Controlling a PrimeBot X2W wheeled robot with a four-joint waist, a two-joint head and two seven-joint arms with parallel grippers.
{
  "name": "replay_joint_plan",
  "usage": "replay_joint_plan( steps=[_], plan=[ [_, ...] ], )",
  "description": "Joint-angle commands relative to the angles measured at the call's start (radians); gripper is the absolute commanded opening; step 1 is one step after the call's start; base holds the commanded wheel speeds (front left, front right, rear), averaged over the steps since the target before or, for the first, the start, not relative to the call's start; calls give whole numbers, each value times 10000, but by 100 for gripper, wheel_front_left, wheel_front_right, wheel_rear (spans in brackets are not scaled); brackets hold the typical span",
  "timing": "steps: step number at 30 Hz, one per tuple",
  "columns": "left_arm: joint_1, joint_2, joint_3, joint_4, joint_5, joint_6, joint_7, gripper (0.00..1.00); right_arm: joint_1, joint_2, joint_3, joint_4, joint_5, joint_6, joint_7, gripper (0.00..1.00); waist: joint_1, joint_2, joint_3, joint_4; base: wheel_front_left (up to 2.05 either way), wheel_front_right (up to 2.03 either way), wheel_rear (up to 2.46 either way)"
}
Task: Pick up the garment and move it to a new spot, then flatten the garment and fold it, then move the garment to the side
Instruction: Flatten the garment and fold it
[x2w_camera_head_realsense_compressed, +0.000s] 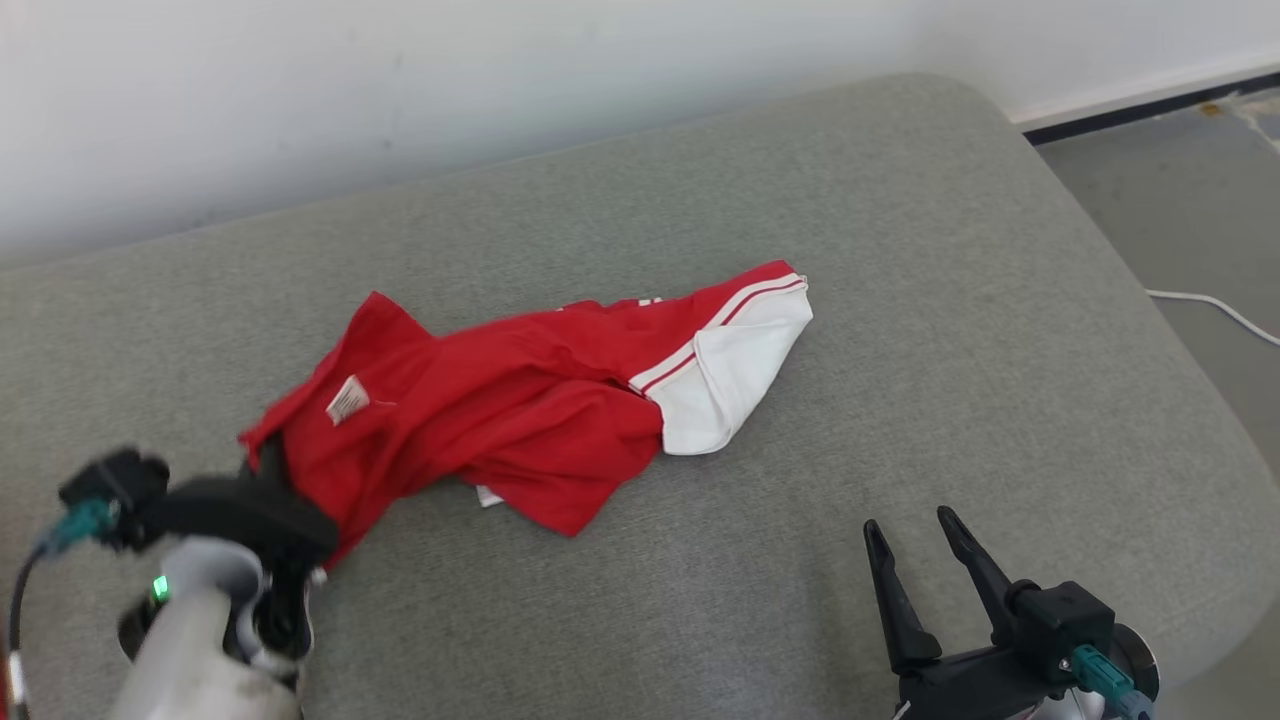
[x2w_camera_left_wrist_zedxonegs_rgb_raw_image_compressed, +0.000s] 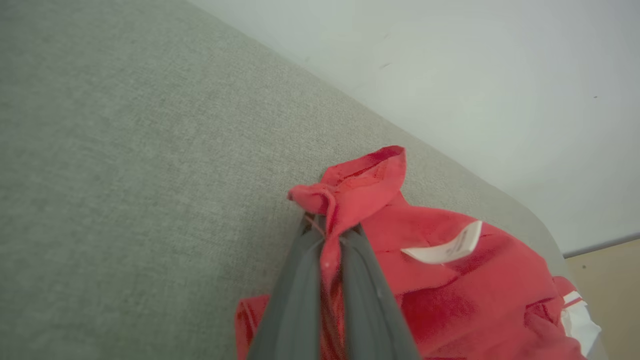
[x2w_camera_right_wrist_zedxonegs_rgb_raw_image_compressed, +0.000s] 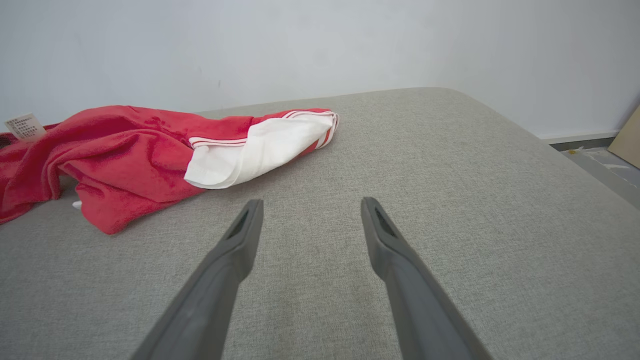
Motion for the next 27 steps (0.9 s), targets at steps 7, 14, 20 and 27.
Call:
replay_joint_plan(
  steps=[7, 14, 20, 27],
  plan=[
    [1689, -495, 608, -455, -1223, -543, 292, 84, 225, -6, -158, -63, -48, -26, 84, 100, -1, -1, -371, 896, 0, 0, 0],
    [2744, -684, 360, -1548, -1200, -355, 453, 100, 285, -7, -120, -55, 71, -26, 160, 100, -1, -1, -698, 1384, 0, 0, 0],
    [3070, -133, -212, -2629, -227, 50, 337, 100, 240, -6, 8, -6, 165, -26, 172, 100, -1, -1, -841, 1402, 0, 0, 0],
    [2361, 674, -1387, -2776, 1075, 293, 1364, 100, 184, -5, 67, 22, 267, -26, 111, 100, -1, -1, -602, 1056, 0, 0, 0]
  ],
)
